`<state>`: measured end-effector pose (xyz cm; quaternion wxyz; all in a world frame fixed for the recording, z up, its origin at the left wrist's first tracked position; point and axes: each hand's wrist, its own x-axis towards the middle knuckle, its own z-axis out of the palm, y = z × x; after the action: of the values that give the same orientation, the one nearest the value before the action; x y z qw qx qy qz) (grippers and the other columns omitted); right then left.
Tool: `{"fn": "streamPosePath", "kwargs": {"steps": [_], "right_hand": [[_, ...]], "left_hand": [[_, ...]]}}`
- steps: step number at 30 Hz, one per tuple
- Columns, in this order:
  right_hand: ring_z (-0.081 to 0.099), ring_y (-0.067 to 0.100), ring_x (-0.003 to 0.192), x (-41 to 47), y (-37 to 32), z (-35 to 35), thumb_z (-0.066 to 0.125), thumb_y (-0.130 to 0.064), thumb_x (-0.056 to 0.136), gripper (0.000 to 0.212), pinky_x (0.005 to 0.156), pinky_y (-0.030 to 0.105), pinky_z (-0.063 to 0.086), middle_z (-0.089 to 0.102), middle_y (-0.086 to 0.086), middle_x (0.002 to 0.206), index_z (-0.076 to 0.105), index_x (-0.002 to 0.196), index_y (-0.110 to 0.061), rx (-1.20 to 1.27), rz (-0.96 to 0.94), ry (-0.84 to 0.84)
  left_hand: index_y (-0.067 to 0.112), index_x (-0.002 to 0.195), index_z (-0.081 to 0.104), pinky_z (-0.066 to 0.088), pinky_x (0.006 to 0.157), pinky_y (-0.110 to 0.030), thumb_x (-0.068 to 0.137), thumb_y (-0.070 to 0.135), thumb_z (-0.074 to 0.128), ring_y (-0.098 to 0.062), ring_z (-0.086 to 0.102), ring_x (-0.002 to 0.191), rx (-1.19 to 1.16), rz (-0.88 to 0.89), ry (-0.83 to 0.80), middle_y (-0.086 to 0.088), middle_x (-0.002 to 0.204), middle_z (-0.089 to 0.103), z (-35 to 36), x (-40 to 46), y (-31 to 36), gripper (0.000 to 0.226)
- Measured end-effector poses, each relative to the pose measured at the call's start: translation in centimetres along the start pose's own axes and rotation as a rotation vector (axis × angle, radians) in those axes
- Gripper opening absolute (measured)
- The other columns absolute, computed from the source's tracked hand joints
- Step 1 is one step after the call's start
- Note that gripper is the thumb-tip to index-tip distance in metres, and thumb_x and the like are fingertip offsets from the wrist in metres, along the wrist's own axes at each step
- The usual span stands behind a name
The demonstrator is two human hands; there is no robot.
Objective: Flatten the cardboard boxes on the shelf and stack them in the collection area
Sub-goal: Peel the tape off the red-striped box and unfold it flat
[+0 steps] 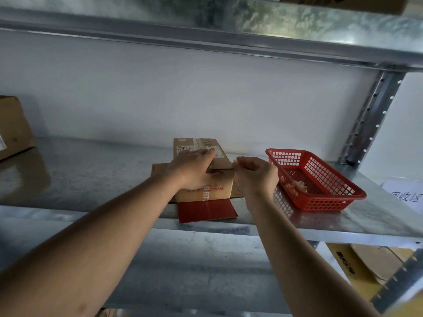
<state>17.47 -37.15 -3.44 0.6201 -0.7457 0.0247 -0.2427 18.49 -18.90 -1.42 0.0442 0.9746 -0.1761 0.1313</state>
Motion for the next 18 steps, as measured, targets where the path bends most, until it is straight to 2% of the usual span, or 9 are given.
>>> {"fn": "streamPosePath", "kwargs": {"steps": [2,4,5,8,11,14,15,18], "right_hand": [[0.07,-0.004,0.076,0.7,0.0,-0.9,0.085,-0.018,0.083,0.013,0.077,0.017,0.057,0.078,-0.014,0.085,0.083,0.094,-0.024,-0.071,-0.073,-0.018],[0.065,-0.01,0.076,1.6,0.0,-2.3,0.082,-0.019,0.086,0.011,0.071,0.004,0.048,0.079,-0.012,0.088,0.083,0.097,-0.023,-0.151,-0.156,-0.037],[0.065,-0.009,0.076,2.1,0.0,-3.1,0.081,-0.02,0.088,0.01,0.067,0.002,0.045,0.078,-0.012,0.089,0.083,0.096,-0.023,-0.194,-0.185,-0.046],[0.068,0.0,0.08,4.1,0.1,-6.2,0.078,-0.025,0.092,0.007,0.067,0.009,0.044,0.079,-0.01,0.09,0.083,0.096,-0.023,-0.298,-0.268,-0.065],[0.071,0.013,0.079,6.3,0.3,-9.3,0.075,-0.018,0.094,0.008,0.072,0.028,0.055,0.079,-0.002,0.085,0.083,0.095,-0.018,-0.385,-0.274,-0.101],[0.062,0.015,0.062,8.4,0.8,-11.3,0.066,0.002,0.088,0.018,0.057,0.03,0.054,0.073,0.009,0.073,0.078,0.078,-0.007,-0.544,-0.265,-0.101],[0.06,0.015,0.06,9.1,1.1,-12.0,0.066,0.004,0.087,0.017,0.052,0.031,0.054,0.072,0.01,0.072,0.078,0.078,-0.005,-0.596,-0.244,-0.096],[0.051,0.006,0.059,10.5,2.2,-13.5,0.072,0.005,0.086,0.016,0.043,0.022,0.039,0.055,-0.006,0.068,0.079,0.085,-0.009,-0.697,-0.188,-0.121]], "left_hand": [[0.027,0.114,0.041,0.036,0.077,-0.037,0.094,0.072,0.05,-0.018,0.052,0.091,0.003,0.003,0.002,0.004,0.11,0.057,0.2,0.8,1.5,0.05],[0.028,0.112,0.042,0.036,0.075,-0.037,0.094,0.069,0.052,-0.016,0.052,0.087,-0.008,-0.008,-0.005,0.01,0.099,0.05,0.3,1.7,3.0,0.046],[0.03,0.109,0.04,0.036,0.075,-0.037,0.094,0.068,0.053,-0.016,0.052,0.085,-0.016,-0.018,-0.012,0.012,0.095,0.048,0.3,2.1,3.7,0.043],[0.029,0.103,0.04,0.039,0.073,-0.038,0.095,0.064,0.058,-0.017,0.055,0.086,-0.025,-0.036,-0.031,0.01,0.096,0.05,0.3,3.3,6.2,0.04],[0.027,0.101,0.044,0.044,0.074,-0.039,0.094,0.063,0.061,-0.019,0.057,0.09,-0.063,-0.058,-0.051,0.006,0.1,0.054,0.3,4.5,8.5,0.041],[0.025,0.099,0.052,0.054,0.078,-0.04,0.092,0.057,0.069,-0.017,0.059,0.09,-0.163,-0.084,-0.06,0.006,0.101,0.058,0.1,5.1,10.1,0.037],[0.026,0.099,0.056,0.055,0.079,-0.039,0.09,0.053,0.073,-0.016,0.06,0.09,-0.201,-0.097,-0.066,0.006,0.101,0.059,0.0,5.3,10.7,0.034],[0.03,0.102,0.06,0.055,0.08,-0.034,0.084,0.048,0.08,-0.013,0.06,0.096,-0.237,-0.13,-0.106,0.011,0.106,0.058,-0.4,5.3,11.4,0.033]]}}
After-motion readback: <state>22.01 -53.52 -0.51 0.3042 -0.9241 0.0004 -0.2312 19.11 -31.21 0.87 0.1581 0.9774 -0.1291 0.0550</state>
